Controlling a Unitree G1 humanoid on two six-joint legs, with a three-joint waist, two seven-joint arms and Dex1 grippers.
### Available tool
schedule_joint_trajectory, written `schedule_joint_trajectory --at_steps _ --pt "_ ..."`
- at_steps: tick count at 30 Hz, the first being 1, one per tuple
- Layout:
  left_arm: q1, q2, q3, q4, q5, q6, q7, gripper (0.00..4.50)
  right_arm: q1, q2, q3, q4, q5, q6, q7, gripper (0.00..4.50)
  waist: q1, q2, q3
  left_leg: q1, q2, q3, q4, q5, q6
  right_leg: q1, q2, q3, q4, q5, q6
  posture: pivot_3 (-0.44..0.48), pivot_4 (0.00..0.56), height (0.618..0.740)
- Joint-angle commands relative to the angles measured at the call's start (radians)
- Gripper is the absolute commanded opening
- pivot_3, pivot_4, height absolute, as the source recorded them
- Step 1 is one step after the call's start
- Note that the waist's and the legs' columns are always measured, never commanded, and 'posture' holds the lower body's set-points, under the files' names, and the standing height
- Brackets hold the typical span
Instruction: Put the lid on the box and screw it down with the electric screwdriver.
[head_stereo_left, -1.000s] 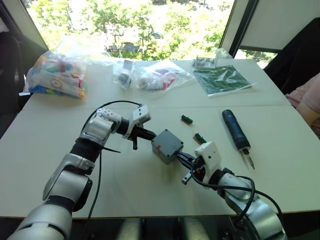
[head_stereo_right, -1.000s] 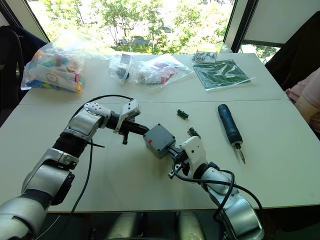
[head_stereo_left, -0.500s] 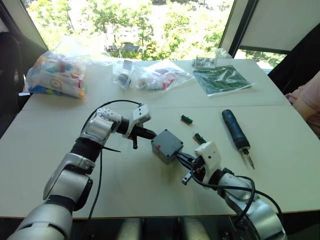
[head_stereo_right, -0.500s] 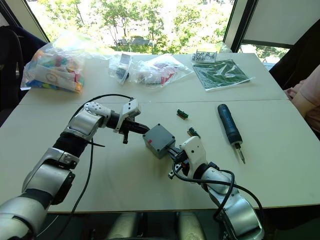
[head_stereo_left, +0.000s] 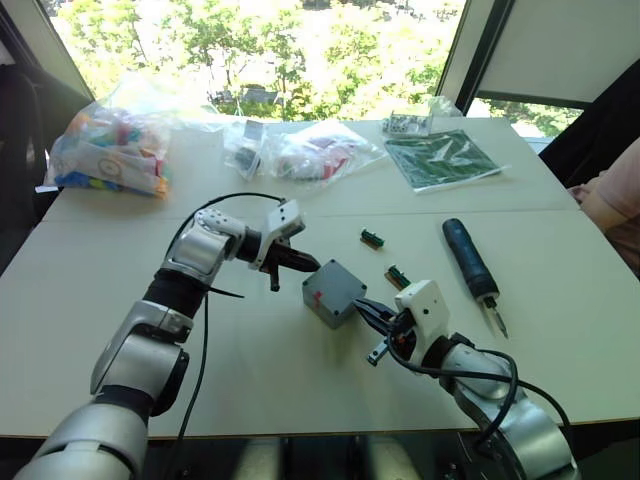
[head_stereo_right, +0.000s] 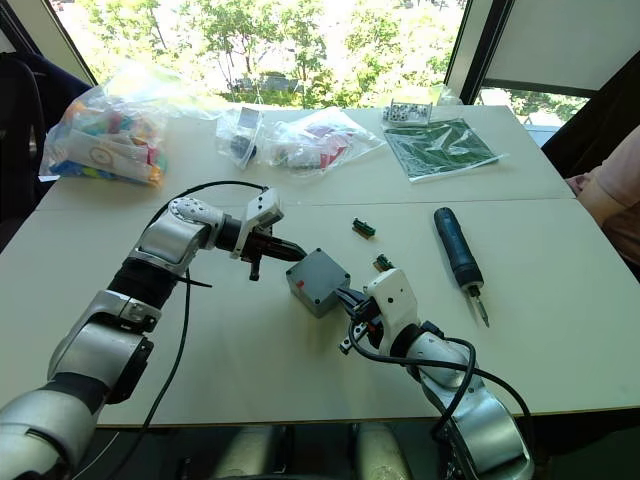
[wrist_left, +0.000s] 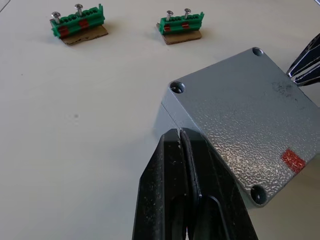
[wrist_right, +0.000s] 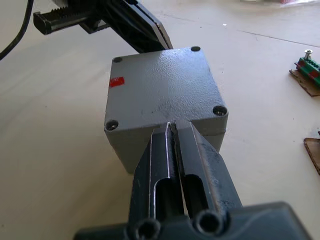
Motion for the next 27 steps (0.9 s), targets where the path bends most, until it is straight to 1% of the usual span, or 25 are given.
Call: schedule_joint_trajectory --at_steps 1,7,12,15,19,22,27 --pt "0.002 -0.006 0.005 -0.054 -0.017 0.01 -0.008 0.0 -0.012 0.003 -0.009 -0.048 0.015 -0.008 -0.004 0.06 0.0 0.0 0.0 0.0 0.0 0.0 0.0 0.0 0.0 0.0 0.0 0.0 0.0 0.0 0.0 0.0 0.15 0.74" --pt "0.005 -0.001 0.001 -0.044 -0.004 -0.005 0.002 0.0 -0.004 -0.002 -0.015 -0.047 0.019 -0.011 -0.004 0.06 0.0 0.0 0.0 0.0 0.0 0.0 0.0 0.0 0.0 0.0 0.0 0.0 0.0 0.0 0.0 0.0 0.15 0.74" --pt "-0.029 -0.001 0.04 0.071 0.014 -0.047 0.071 0.0 0.047 -0.017 -0.054 -0.074 0.042 0.001 0.002 0.06 0.001 0.0 0.0 0.0 0.0 0.0 0.0 0.0 0.0 0.0 0.0 0.0 0.0 0.0 0.0 0.0 0.15 0.74" --pt "-0.014 -0.008 0.037 0.083 0.012 -0.051 0.083 0.0 0.074 -0.028 -0.046 -0.065 0.043 0.006 0.005 0.06 0.001 0.0 0.0 0.0 0.0 0.0 0.0 0.0 0.0 0.0 0.0 0.0 0.0 0.0 0.0 0.0 0.15 0.74" --pt "0.05 -0.027 0.012 0.025 0.006 -0.036 0.077 0.0 0.044 -0.025 -0.005 -0.008 0.026 0.0 0.008 0.06 -0.001 0.0 0.0 0.0 0.0 0.0 0.0 0.0 0.0 0.0 0.0 0.0 0.0 0.0 0.0 0.0 0.15 0.74" --pt "0.073 -0.036 0.01 -0.011 0.004 -0.016 0.079 0.0 0.022 -0.023 0.005 0.02 0.025 -0.005 0.008 0.06 0.0 0.0 0.0 0.0 0.0 0.0 0.0 0.0 0.0 0.0 0.0 0.0 0.0 0.0 0.0 0.0 0.15 0.74" --pt "0.178 -0.002 -0.002 -0.22 -0.038 0.107 0.058 0.0 -0.064 -0.038 -0.004 0.118 0.031 -0.023 0.04 0.06 -0.002 0.0 0.0 0.001 0.0 0.0 -0.001 0.0 0.0 0.0 -0.001 0.0 -0.001 0.0 0.0 0.0 0.15 0.74"
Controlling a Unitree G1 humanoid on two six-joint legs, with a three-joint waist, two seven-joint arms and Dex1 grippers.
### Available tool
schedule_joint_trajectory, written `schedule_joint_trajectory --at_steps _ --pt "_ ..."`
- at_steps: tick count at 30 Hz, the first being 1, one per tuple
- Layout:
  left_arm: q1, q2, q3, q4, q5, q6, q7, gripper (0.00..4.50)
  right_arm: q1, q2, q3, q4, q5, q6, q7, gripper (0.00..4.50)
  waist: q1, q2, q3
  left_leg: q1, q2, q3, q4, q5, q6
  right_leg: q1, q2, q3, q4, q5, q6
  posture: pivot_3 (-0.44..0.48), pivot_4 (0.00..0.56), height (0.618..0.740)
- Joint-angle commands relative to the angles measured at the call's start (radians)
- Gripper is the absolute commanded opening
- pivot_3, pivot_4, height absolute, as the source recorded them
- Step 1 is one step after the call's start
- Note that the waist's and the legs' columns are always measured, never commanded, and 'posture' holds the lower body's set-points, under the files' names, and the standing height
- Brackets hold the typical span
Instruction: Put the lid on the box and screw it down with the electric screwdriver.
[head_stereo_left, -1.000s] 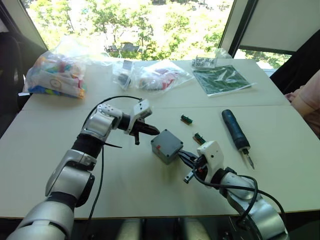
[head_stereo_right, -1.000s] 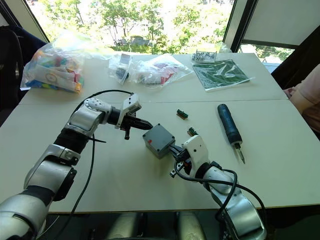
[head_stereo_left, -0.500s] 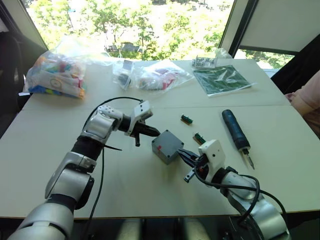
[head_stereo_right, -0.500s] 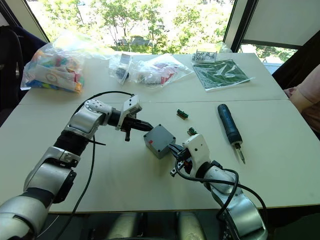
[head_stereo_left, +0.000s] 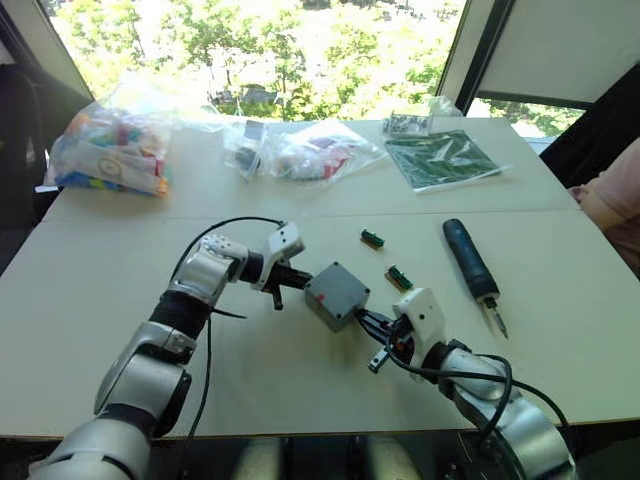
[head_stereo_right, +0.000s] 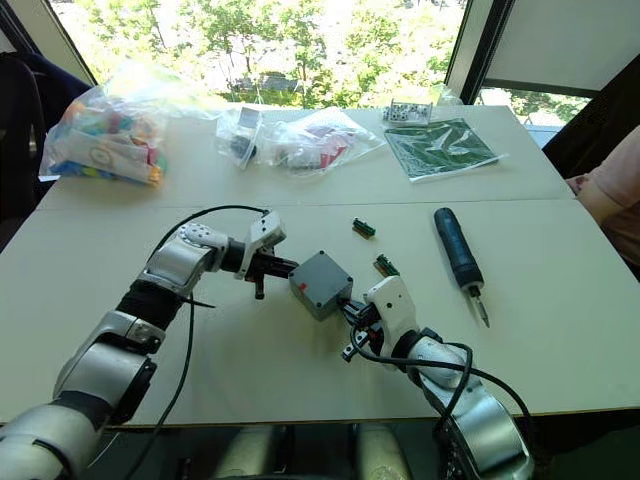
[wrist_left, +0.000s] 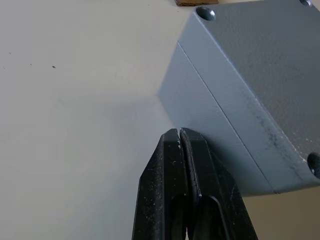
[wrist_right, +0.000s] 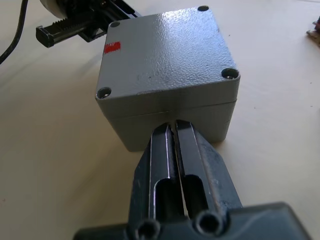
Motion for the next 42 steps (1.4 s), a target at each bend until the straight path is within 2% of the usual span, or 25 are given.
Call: schedule_joint_trajectory --at_steps 1,4,9,28,34,38,42 --pt "0.045 0.007 -0.004 -0.159 -0.053 0.077 -0.021 0.0 -0.05 -0.01 -0.018 0.018 0.013 -0.036 0.029 0.06 0.002 0.0 0.0 0.0 0.0 0.0 0.0 0.0 0.0 0.0 0.0 0.0 0.0 0.0 0.0 0.0 0.15 0.74" --pt "0.092 0.029 0.004 -0.275 -0.085 0.153 -0.013 0.0 -0.075 -0.028 -0.026 0.048 0.022 -0.047 0.061 0.06 0.004 0.0 0.0 0.0 0.0 0.0 -0.001 0.0 0.0 0.0 0.0 0.0 0.0 0.0 0.0 0.0 0.15 0.74" --pt "0.133 0.043 0.014 -0.365 -0.111 0.221 0.018 0.0 -0.096 -0.04 -0.035 0.078 0.031 -0.052 0.092 0.06 0.005 0.0 0.0 0.0 0.0 0.0 -0.001 0.0 0.0 0.0 -0.001 0.0 0.0 0.0 0.0 0.0 0.15 0.74" --pt "0.099 0.046 0.016 -0.295 -0.121 0.18 0.076 0.0 -0.081 -0.022 -0.031 0.048 0.035 -0.029 0.095 0.06 0.004 0.0 0.0 0.001 0.0 0.0 -0.002 0.0 0.0 0.0 -0.001 0.0 -0.001 0.0 0.0 0.0 0.15 0.74" --pt "0.072 0.085 0.087 -0.291 -0.164 0.199 0.068 0.0 0.001 -0.058 -0.127 -0.056 0.032 0.024 0.054 0.06 0.006 0.0 0.0 0.0 0.0 0.0 -0.003 0.0 0.0 0.0 -0.001 0.0 -0.001 0.0 0.0 0.0 0.15 0.74" --pt "0.048 0.125 0.213 -0.337 -0.263 0.227 0.067 0.0 0.043 -0.053 -0.3 -0.131 0.129 0.045 0.059 0.06 0.003 0.0 0.0 0.001 0.0 0.0 -0.003 0.0 0.0 0.0 -0.001 0.0 -0.001 0.0 0.0 0.0 0.15 0.74" --pt "0.019 0.132 0.253 -0.407 -0.331 0.247 0.071 0.0 -0.005 -0.058 -0.396 -0.078 0.149 0.059 0.029 0.06 0.005 0.0 0.0 0.001 0.001 0.0 -0.003 0.0 0.0 0.0 -0.001 0.0 -0.001 0.0 0.0 0.0 0.15 0.74"
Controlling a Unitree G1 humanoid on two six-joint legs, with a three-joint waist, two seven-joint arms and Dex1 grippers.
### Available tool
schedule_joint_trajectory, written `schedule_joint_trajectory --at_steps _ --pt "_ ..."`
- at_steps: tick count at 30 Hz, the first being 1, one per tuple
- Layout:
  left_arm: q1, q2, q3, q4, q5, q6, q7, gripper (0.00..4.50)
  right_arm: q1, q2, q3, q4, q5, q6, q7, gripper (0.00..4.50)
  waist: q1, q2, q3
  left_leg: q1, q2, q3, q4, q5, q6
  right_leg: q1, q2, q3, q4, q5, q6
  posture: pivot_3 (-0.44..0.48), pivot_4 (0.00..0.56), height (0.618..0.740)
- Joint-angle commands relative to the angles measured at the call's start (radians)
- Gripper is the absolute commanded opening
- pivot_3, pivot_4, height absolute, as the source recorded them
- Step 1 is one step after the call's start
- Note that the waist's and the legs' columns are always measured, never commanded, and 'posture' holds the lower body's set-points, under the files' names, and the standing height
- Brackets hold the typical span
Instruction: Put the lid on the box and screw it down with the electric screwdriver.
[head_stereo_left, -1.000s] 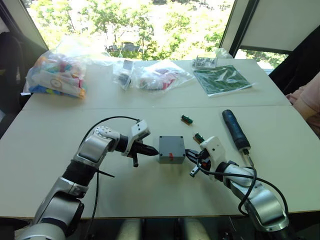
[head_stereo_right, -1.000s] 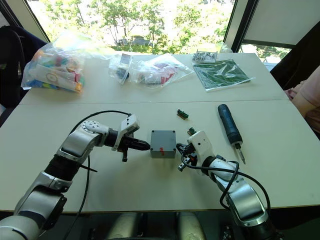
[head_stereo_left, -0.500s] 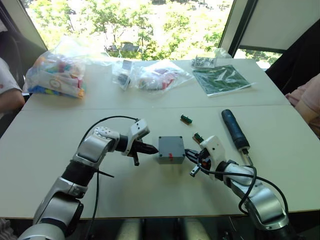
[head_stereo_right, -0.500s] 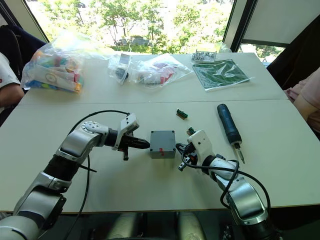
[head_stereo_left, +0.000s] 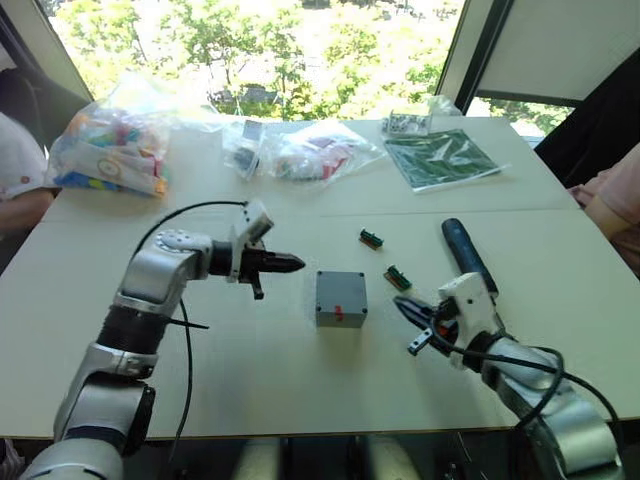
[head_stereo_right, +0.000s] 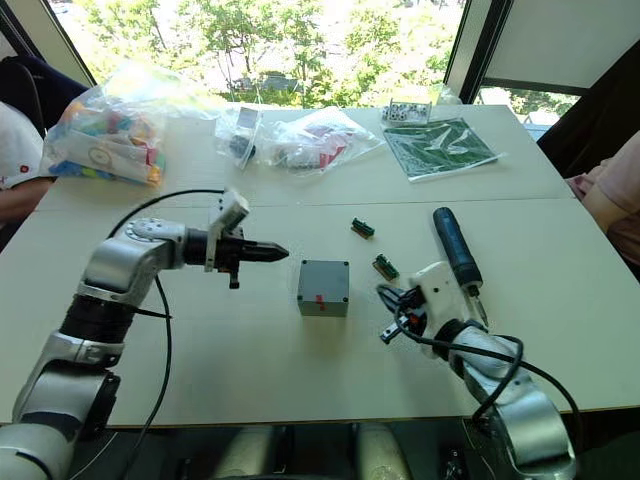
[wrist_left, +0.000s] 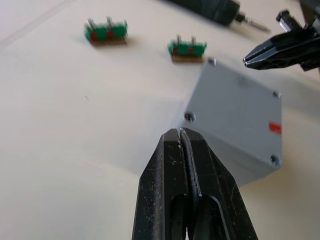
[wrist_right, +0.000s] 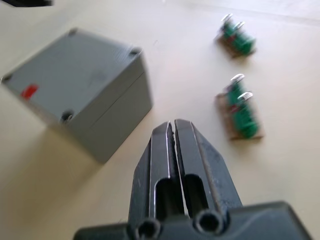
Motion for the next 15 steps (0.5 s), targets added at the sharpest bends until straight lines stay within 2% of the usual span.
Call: schedule_joint_trajectory --at_steps 1,3,5,9,13,15 --pt "-0.038 0.009 0.009 -0.09 -0.071 0.042 -0.02 0.0 -0.058 -0.005 -0.061 0.033 0.019 0.002 -0.028 0.3 0.0 0.0 0.0 0.0 0.0 0.0 0.0 0.0 0.0 0.0 0.0 0.0 0.0 0.0 0.0 0.0 0.15 0.74" --pt "-0.043 0.013 -0.014 -0.118 -0.087 0.063 -0.028 0.0 -0.076 -0.013 -0.061 0.073 0.014 -0.006 -0.026 0.72 0.0 0.0 0.0 0.0 0.0 0.0 0.0 0.0 0.0 0.001 0.0 0.0 0.0 0.0 0.0 0.0 0.15 0.74" --pt "-0.042 0.016 -0.03 -0.139 -0.091 0.073 -0.023 0.0 -0.08 -0.023 -0.056 0.091 0.016 -0.018 -0.014 1.55 0.001 0.0 0.0 0.001 0.0 0.0 0.0 0.0 0.0 0.001 0.0 0.0 0.0 0.0 0.0 0.0 0.15 0.74" --pt "-0.017 0.077 -0.171 -0.251 -0.028 0.021 -0.077 0.0 -0.176 -0.029 -0.034 0.213 0.044 -0.032 0.026 3.04 -0.005 0.001 0.001 0.001 0.0 0.001 -0.001 0.0 0.0 0.0 0.0 0.001 0.0 0.0 0.0 0.0 0.15 0.74" --pt "-0.011 0.091 -0.19 -0.265 -0.021 0.005 -0.063 0.0 -0.211 -0.028 -0.021 0.274 0.064 -0.019 0.051 4.32 -0.001 0.001 0.001 0.001 0.0 0.001 -0.002 0.0 0.0 0.0 0.001 0.001 0.0 0.0 0.0 0.0 0.15 0.74" --pt "-0.007 0.089 -0.187 -0.255 -0.023 0.001 -0.053 0.0 -0.228 -0.022 -0.012 0.296 0.071 -0.018 0.058 4.41 -0.001 0.001 0.001 0.001 0.001 0.001 -0.003 0.0 0.0 -0.001 0.001 0.001 0.0 0.0 0.0 0.0 0.15 0.74"
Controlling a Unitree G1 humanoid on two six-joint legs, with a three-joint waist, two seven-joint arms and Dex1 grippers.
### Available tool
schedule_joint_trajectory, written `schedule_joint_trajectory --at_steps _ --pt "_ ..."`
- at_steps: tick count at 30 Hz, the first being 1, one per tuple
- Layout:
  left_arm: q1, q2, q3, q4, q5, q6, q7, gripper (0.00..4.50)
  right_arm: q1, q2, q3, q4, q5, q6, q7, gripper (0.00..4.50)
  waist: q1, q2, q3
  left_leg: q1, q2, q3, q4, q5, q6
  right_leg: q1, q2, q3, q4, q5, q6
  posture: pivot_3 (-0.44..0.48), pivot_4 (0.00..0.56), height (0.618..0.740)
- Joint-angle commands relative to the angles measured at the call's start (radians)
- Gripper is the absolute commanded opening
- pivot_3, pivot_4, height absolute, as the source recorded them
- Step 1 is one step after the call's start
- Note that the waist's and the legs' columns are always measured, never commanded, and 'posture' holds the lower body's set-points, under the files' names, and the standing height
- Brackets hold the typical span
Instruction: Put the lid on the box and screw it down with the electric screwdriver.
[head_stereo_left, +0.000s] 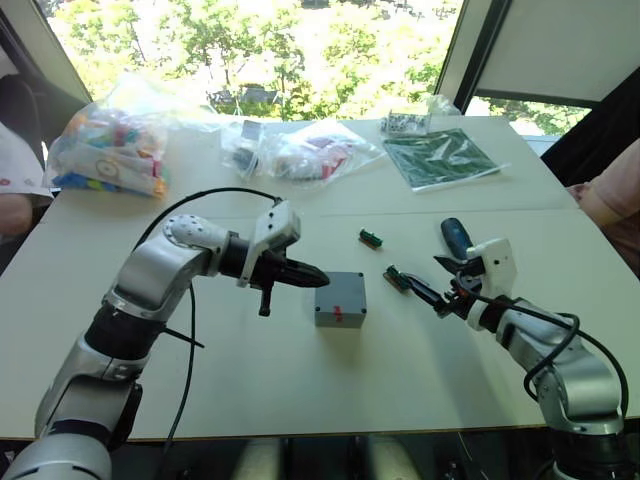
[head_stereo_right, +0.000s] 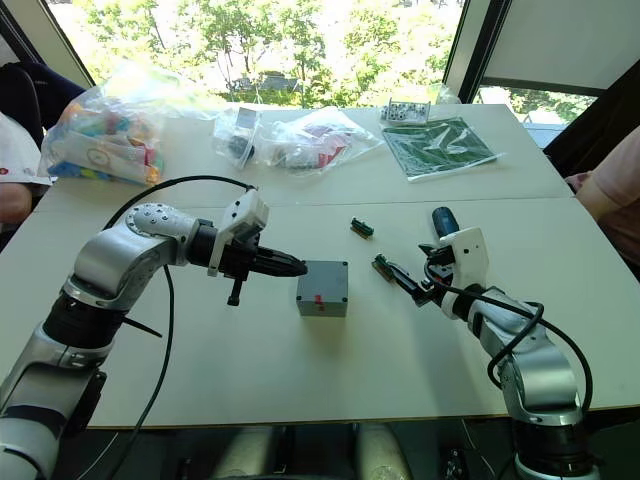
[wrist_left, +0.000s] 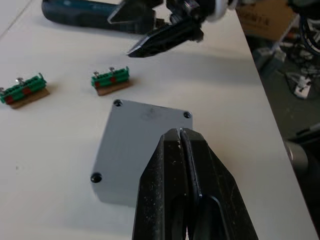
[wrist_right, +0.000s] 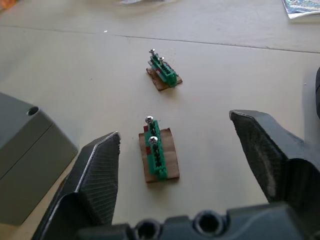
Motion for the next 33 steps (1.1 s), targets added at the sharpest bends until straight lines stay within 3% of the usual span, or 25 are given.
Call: schedule_joint_trajectory --at_steps 1,5,12,25,29,33 --pt "0.005 0.013 0.015 -0.007 0.005 -0.026 0.014 0.0 -0.032 -0.002 0.014 0.029 0.026 -0.009 0.019 4.41 -0.001 0.0 0.0 0.0 0.0 0.0 0.0 0.0 0.0 0.0 0.0 0.0 0.0 0.0 0.0 0.0 0.15 0.74" --pt "0.017 0.017 0.014 0.016 0.019 -0.046 0.027 0.0 -0.051 -0.014 0.039 0.076 0.013 -0.044 0.034 3.55 -0.001 0.0 0.0 0.0 0.0 0.0 0.001 0.0 0.0 0.001 -0.001 0.0 0.0 0.0 0.0 0.0 0.15 0.74" --pt "0.033 0.024 0.016 0.015 0.016 -0.048 0.029 0.0 -0.087 -0.016 0.089 0.149 -0.01 -0.08 0.047 1.11 -0.001 0.0 0.0 0.0 0.0 0.0 0.001 0.0 0.0 0.0 0.0 0.0 0.0 0.0 0.0 0.0 0.15 0.74" --pt "0.036 0.023 0.02 0.007 0.011 -0.038 0.053 0.0 -0.104 -0.005 0.108 0.209 -0.038 -0.131 0.034 1.11 -0.001 0.0 0.0 0.0 0.0 0.0 0.001 0.0 0.0 0.0 0.0 0.0 0.0 0.0 0.0 0.0 0.15 0.74" --pt "0.034 0.023 0.019 0.012 0.012 -0.04 0.056 0.0 -0.1 -0.005 0.112 0.213 -0.044 -0.141 0.035 0.08 -0.001 0.0 0.0 0.0 0.0 0.0 0.001 0.0 0.0 0.0 0.0 0.0 0.0 0.0 0.0 0.0 0.15 0.74" --pt "0.033 0.021 0.021 0.016 0.012 -0.039 0.062 0.0 -0.098 0.002 0.106 0.209 -0.04 -0.142 0.031 0.08 -0.001 0.0 0.0 0.0 0.0 0.0 0.001 0.0 0.0 0.0 0.0 0.0 0.0 0.0 0.0 0.0 0.15 0.74"
